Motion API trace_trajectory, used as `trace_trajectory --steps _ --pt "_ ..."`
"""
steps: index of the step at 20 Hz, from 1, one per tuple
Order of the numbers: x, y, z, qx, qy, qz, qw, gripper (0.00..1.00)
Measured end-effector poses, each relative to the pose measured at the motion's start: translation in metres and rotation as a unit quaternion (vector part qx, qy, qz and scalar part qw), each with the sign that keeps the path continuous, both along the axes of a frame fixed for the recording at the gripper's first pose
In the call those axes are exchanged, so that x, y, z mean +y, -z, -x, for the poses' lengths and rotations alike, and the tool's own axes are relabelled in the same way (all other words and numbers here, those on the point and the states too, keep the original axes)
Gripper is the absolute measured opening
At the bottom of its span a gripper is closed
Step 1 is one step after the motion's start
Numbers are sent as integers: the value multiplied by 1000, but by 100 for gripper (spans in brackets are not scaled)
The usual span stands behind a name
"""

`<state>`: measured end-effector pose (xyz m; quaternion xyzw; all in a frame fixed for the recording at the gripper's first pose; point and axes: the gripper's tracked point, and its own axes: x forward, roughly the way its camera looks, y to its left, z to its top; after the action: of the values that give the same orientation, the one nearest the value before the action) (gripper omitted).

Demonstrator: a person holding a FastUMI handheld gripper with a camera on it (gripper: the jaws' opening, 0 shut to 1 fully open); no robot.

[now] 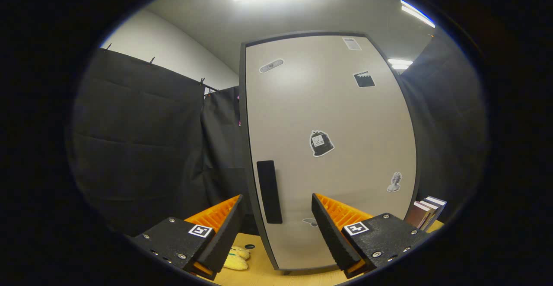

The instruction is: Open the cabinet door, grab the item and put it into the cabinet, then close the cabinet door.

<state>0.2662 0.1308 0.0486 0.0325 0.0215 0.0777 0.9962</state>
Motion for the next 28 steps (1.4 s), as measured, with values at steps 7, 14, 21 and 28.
trace_trajectory --steps 7,14,21,28 --pt "17 17 -38 32 -3 29 999 88" --pt "22 24 -64 53 9 36 998 55" --pt "24 37 -75 91 15 46 995 30" --pt "25 34 -58 93 -8 51 994 25"
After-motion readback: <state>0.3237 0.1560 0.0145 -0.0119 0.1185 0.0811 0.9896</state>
